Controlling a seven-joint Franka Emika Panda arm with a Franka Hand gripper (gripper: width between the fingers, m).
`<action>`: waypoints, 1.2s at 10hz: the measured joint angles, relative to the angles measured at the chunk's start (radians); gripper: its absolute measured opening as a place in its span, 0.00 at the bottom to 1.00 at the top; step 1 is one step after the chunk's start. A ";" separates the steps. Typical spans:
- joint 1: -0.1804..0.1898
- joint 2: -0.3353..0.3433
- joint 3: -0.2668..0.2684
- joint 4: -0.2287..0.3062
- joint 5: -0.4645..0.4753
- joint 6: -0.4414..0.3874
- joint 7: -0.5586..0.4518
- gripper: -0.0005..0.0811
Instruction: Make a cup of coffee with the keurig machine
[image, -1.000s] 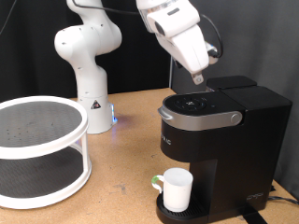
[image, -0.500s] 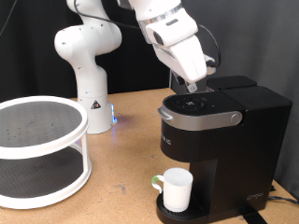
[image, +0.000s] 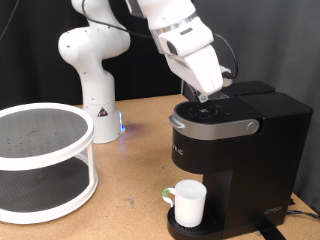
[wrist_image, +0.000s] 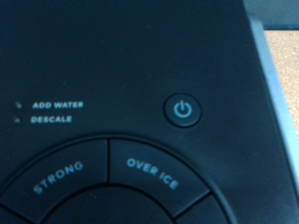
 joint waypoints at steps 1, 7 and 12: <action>0.000 0.010 0.000 0.000 0.002 0.000 0.000 0.03; 0.001 0.053 -0.002 0.009 0.043 0.004 0.000 0.01; -0.009 0.101 -0.019 0.080 0.082 -0.135 0.010 0.01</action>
